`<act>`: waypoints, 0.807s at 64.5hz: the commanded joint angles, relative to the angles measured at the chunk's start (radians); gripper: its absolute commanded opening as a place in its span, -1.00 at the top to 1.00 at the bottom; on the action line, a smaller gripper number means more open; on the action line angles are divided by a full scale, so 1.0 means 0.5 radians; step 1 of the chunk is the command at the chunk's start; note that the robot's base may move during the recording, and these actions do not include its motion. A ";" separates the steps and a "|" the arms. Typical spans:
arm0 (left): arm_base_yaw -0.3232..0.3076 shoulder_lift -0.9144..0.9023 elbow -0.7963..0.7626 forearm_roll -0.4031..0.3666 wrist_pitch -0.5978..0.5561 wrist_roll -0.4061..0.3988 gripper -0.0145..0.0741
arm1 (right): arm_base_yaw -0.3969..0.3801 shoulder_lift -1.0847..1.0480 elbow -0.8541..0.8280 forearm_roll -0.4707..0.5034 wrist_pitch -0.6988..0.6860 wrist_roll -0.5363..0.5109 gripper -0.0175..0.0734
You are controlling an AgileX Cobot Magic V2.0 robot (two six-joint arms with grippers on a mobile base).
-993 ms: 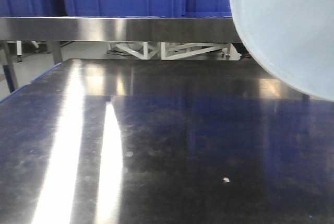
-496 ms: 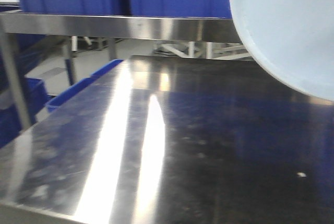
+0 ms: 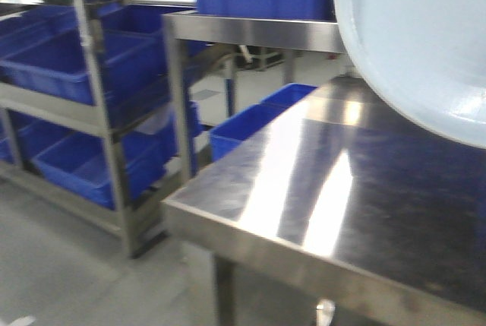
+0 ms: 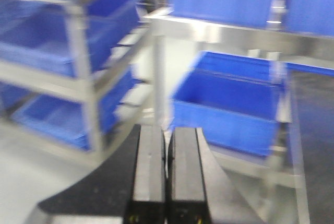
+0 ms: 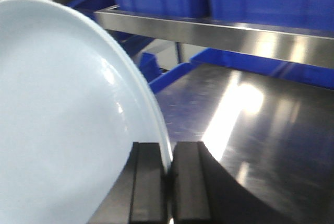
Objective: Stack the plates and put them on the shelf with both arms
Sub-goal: 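Drive the base across the room holding the stack in the right gripper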
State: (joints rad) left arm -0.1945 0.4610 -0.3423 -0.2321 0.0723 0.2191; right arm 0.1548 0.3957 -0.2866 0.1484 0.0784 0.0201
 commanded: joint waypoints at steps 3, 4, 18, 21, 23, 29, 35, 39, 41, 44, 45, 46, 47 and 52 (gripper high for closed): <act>0.002 0.006 -0.057 -0.017 -0.173 -0.008 0.49 | -0.010 0.001 -0.065 -0.004 -0.209 0.001 0.49; 0.002 0.006 -0.057 -0.017 -0.173 -0.008 0.49 | -0.010 0.001 -0.065 -0.004 -0.209 0.001 0.49; 0.002 0.006 -0.057 -0.017 -0.173 -0.008 0.49 | -0.007 0.001 -0.065 -0.004 -0.206 0.001 0.49; 0.002 0.006 -0.057 -0.017 -0.173 -0.008 0.49 | -0.007 0.001 -0.065 -0.004 -0.206 0.001 0.49; 0.002 0.006 -0.057 -0.017 -0.173 -0.008 0.49 | -0.007 0.001 -0.065 -0.004 -0.206 0.001 0.49; 0.002 0.006 -0.057 -0.017 -0.173 -0.008 0.49 | -0.007 0.001 -0.065 -0.004 -0.204 0.001 0.49; 0.002 0.006 -0.057 -0.017 -0.173 -0.008 0.49 | -0.007 0.001 -0.065 -0.004 -0.204 0.001 0.49; 0.002 0.006 -0.057 -0.017 -0.173 -0.008 0.49 | -0.007 0.001 -0.065 -0.004 -0.204 0.001 0.49; 0.002 0.006 -0.057 -0.017 -0.173 -0.008 0.49 | -0.007 0.001 -0.065 -0.004 -0.204 0.001 0.49; 0.002 0.006 -0.057 -0.017 -0.173 -0.008 0.49 | -0.007 0.001 -0.065 -0.004 -0.204 0.001 0.49; 0.002 0.006 -0.057 -0.017 -0.173 -0.008 0.49 | -0.007 0.001 -0.065 -0.004 -0.204 0.001 0.49; 0.002 0.006 -0.057 -0.017 -0.173 -0.008 0.49 | -0.007 0.001 -0.065 -0.004 -0.204 0.001 0.49; 0.002 0.006 -0.057 -0.017 -0.173 -0.008 0.49 | -0.007 0.001 -0.065 -0.004 -0.204 0.001 0.49; 0.002 0.006 -0.057 -0.017 -0.173 -0.008 0.49 | -0.007 0.001 -0.065 -0.004 -0.203 0.001 0.49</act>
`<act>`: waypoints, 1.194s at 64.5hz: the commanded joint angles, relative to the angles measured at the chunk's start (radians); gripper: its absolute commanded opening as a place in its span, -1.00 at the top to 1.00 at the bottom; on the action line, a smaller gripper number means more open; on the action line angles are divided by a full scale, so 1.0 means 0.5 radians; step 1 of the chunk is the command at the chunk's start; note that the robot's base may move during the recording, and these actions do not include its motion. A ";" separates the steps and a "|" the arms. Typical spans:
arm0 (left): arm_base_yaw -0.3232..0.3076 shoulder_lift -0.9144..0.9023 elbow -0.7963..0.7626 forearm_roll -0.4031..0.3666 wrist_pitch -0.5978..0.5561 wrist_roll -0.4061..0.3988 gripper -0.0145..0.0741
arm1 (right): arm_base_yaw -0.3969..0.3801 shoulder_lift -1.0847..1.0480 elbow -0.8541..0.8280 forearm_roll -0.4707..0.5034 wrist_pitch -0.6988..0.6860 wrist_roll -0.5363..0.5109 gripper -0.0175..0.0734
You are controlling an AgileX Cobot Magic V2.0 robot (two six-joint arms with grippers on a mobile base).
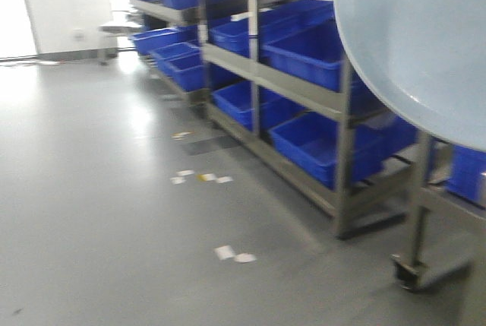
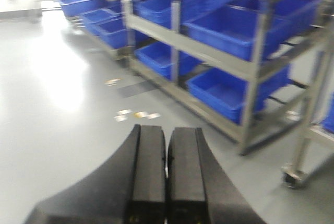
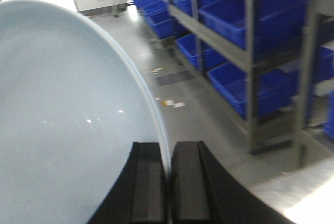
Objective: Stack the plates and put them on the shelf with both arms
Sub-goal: 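Drive the base across the room holding the stack in the right gripper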
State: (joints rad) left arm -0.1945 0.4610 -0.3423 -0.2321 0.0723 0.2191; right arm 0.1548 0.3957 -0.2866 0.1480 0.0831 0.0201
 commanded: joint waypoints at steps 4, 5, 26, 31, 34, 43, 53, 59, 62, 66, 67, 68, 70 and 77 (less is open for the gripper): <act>0.002 0.006 -0.057 -0.017 -0.173 -0.008 0.49 | -0.007 0.001 -0.065 -0.003 -0.212 0.001 0.49; 0.002 0.006 -0.057 -0.017 -0.173 -0.008 0.49 | -0.007 0.001 -0.065 -0.003 -0.212 0.001 0.49; 0.002 0.006 -0.057 -0.017 -0.173 -0.008 0.49 | -0.007 0.001 -0.065 -0.003 -0.210 0.001 0.49; 0.002 0.006 -0.057 -0.017 -0.173 -0.008 0.49 | -0.007 0.001 -0.065 -0.003 -0.210 0.001 0.49; 0.002 0.006 -0.057 -0.017 -0.173 -0.008 0.49 | -0.007 0.001 -0.065 -0.003 -0.206 0.001 0.49; 0.002 0.006 -0.057 -0.017 -0.173 -0.008 0.49 | -0.007 0.001 -0.065 -0.003 -0.195 0.001 0.49; 0.002 0.006 -0.057 -0.017 -0.173 -0.008 0.49 | -0.007 0.001 -0.065 -0.003 -0.191 0.001 0.49; 0.002 0.006 -0.057 -0.017 -0.173 -0.008 0.49 | -0.007 0.001 -0.065 -0.003 -0.189 0.001 0.49; 0.002 0.006 -0.057 -0.017 -0.173 -0.008 0.49 | -0.007 0.001 -0.065 -0.003 -0.189 0.001 0.49; 0.002 0.006 -0.057 -0.017 -0.173 -0.008 0.49 | -0.007 0.001 -0.065 -0.003 -0.189 0.001 0.49; 0.002 0.006 -0.057 -0.017 -0.173 -0.008 0.49 | -0.007 0.001 -0.065 -0.003 -0.189 0.001 0.49; 0.002 0.006 -0.057 -0.017 -0.173 -0.008 0.49 | -0.007 0.001 -0.065 -0.003 -0.189 0.001 0.49; 0.002 0.006 -0.057 -0.017 -0.173 -0.008 0.49 | -0.007 0.001 -0.065 -0.003 -0.189 0.001 0.49; 0.002 0.006 -0.057 -0.017 -0.173 -0.008 0.49 | -0.007 0.001 -0.065 -0.003 -0.189 0.001 0.49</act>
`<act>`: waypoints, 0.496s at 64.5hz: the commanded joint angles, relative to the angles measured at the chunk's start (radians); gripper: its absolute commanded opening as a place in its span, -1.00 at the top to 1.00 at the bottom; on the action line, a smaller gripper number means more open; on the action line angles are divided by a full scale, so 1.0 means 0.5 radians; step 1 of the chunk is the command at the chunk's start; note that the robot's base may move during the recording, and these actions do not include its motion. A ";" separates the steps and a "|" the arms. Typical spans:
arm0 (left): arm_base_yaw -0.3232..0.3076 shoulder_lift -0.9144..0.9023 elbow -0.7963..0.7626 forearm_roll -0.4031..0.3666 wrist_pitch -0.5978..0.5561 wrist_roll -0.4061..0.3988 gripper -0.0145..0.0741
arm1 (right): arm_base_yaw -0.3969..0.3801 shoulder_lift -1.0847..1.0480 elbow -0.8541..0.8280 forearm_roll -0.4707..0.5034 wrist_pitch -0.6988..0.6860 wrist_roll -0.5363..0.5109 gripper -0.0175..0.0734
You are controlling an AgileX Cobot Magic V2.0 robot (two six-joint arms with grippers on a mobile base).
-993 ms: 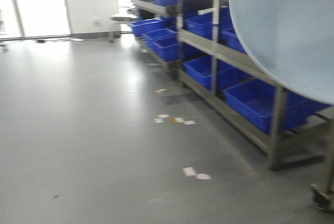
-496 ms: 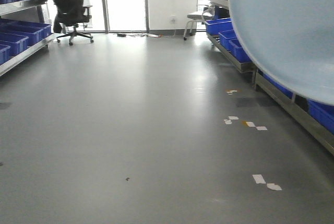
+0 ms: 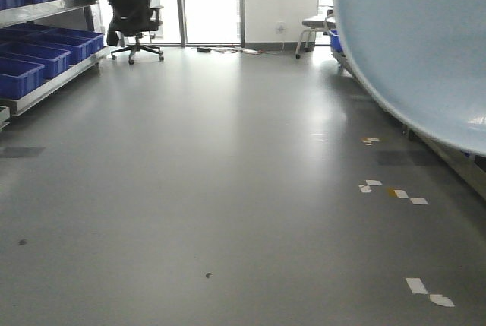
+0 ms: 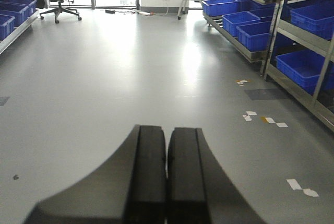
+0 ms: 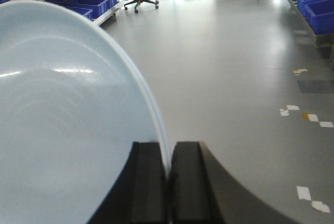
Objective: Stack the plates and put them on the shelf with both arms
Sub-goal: 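Drive the base across the room holding the stack in the right gripper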
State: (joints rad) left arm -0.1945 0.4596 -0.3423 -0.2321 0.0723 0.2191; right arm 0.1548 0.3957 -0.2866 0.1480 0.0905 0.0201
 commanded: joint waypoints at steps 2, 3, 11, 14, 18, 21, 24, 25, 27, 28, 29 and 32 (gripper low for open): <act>0.002 0.009 -0.057 -0.017 -0.173 -0.008 0.49 | -0.007 0.001 -0.065 -0.003 -0.204 0.001 0.49; 0.002 0.009 -0.057 -0.017 -0.173 -0.008 0.49 | -0.007 0.001 -0.065 -0.003 -0.204 0.001 0.49; 0.002 0.009 -0.057 -0.017 -0.173 -0.008 0.49 | -0.007 0.001 -0.065 -0.003 -0.204 0.001 0.49; 0.002 0.009 -0.057 -0.017 -0.173 -0.008 0.49 | -0.007 0.001 -0.065 -0.003 -0.204 0.001 0.49; 0.002 0.009 -0.057 -0.017 -0.173 -0.008 0.49 | -0.007 0.001 -0.065 -0.003 -0.204 0.001 0.49; 0.002 0.009 -0.057 -0.017 -0.173 -0.008 0.49 | -0.007 0.001 -0.065 -0.003 -0.204 0.001 0.49; 0.002 0.009 -0.057 -0.017 -0.173 -0.008 0.49 | -0.007 0.001 -0.065 -0.003 -0.204 0.001 0.49; 0.002 0.009 -0.057 -0.017 -0.173 -0.008 0.49 | -0.007 0.001 -0.065 -0.003 -0.204 0.001 0.49; 0.002 0.009 -0.057 -0.017 -0.173 -0.008 0.49 | -0.007 0.001 -0.065 -0.003 -0.204 0.001 0.49; 0.002 0.009 -0.057 -0.017 -0.173 -0.008 0.49 | -0.007 0.001 -0.065 -0.003 -0.204 0.001 0.49; 0.002 0.009 -0.057 -0.017 -0.173 -0.008 0.49 | -0.007 0.001 -0.065 -0.003 -0.204 0.001 0.49; 0.002 0.009 -0.057 -0.017 -0.173 -0.008 0.49 | -0.007 0.001 -0.065 -0.003 -0.204 0.001 0.49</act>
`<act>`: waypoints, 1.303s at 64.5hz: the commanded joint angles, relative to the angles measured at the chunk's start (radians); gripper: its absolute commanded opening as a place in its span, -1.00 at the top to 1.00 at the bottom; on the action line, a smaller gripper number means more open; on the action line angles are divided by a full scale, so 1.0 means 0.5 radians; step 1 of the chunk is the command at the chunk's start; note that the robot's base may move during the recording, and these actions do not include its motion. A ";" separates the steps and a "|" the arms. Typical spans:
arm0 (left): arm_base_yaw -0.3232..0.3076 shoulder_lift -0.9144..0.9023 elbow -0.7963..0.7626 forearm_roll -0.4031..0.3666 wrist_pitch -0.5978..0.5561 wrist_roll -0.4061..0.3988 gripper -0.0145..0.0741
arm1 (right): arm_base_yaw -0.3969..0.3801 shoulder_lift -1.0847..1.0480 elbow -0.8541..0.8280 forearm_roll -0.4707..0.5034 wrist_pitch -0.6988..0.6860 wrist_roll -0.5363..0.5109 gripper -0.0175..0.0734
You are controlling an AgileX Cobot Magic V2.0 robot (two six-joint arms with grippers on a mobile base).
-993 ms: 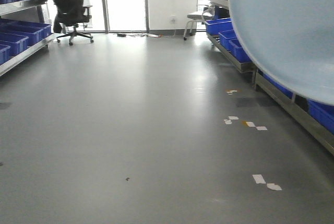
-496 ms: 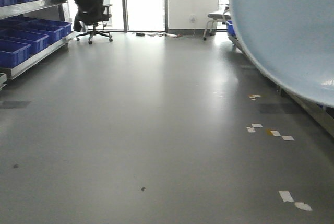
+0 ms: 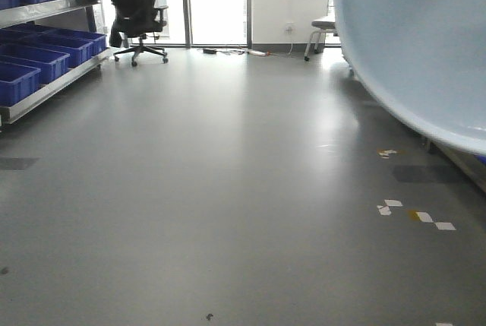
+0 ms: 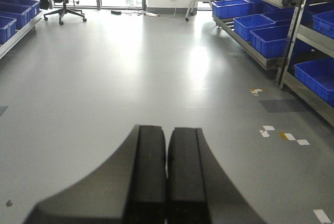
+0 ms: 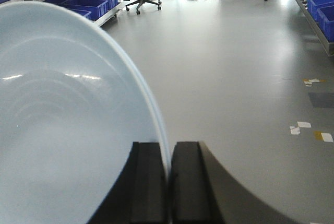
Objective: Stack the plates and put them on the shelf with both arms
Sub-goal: 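Drive the base across the room holding the stack in the right gripper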
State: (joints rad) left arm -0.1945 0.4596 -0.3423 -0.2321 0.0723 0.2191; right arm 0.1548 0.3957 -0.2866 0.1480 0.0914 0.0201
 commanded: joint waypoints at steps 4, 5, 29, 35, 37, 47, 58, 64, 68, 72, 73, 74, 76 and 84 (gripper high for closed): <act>0.002 0.009 -0.057 -0.017 -0.173 -0.008 0.49 | -0.007 0.001 -0.065 -0.003 -0.205 0.001 0.49; 0.002 0.009 -0.057 -0.017 -0.173 -0.008 0.49 | -0.007 0.001 -0.065 -0.003 -0.205 0.001 0.49; 0.002 0.009 -0.057 -0.017 -0.173 -0.008 0.49 | -0.007 0.001 -0.065 -0.003 -0.205 0.001 0.49; 0.002 0.009 -0.057 -0.017 -0.173 -0.008 0.49 | -0.007 0.001 -0.065 -0.003 -0.205 0.001 0.49; 0.002 0.009 -0.057 -0.017 -0.173 -0.008 0.49 | -0.007 0.001 -0.065 -0.003 -0.205 0.001 0.49; 0.002 0.009 -0.057 -0.017 -0.173 -0.008 0.49 | -0.007 0.001 -0.065 -0.003 -0.205 0.001 0.49; 0.002 0.009 -0.057 -0.017 -0.173 -0.008 0.49 | -0.007 0.001 -0.065 -0.003 -0.205 0.001 0.49; 0.002 0.009 -0.057 -0.017 -0.173 -0.008 0.49 | -0.007 0.001 -0.065 -0.003 -0.205 0.001 0.49; 0.002 0.009 -0.057 -0.017 -0.173 -0.008 0.49 | -0.007 0.001 -0.065 -0.003 -0.205 0.001 0.49; 0.002 0.009 -0.057 -0.017 -0.173 -0.008 0.49 | -0.007 0.001 -0.065 -0.003 -0.205 0.001 0.49; 0.002 0.009 -0.057 -0.017 -0.173 -0.008 0.49 | -0.007 0.001 -0.065 -0.003 -0.205 0.001 0.49; 0.002 0.009 -0.057 -0.017 -0.173 -0.008 0.49 | -0.007 0.001 -0.065 -0.003 -0.205 0.001 0.49; 0.002 0.009 -0.057 -0.017 -0.173 -0.008 0.49 | -0.007 0.001 -0.065 -0.003 -0.205 0.001 0.49; 0.002 0.009 -0.057 -0.017 -0.173 -0.008 0.49 | -0.007 0.001 -0.065 -0.003 -0.205 0.001 0.49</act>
State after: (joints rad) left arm -0.1945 0.4596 -0.3423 -0.2321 0.0723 0.2191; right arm 0.1548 0.3957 -0.2866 0.1480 0.0914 0.0201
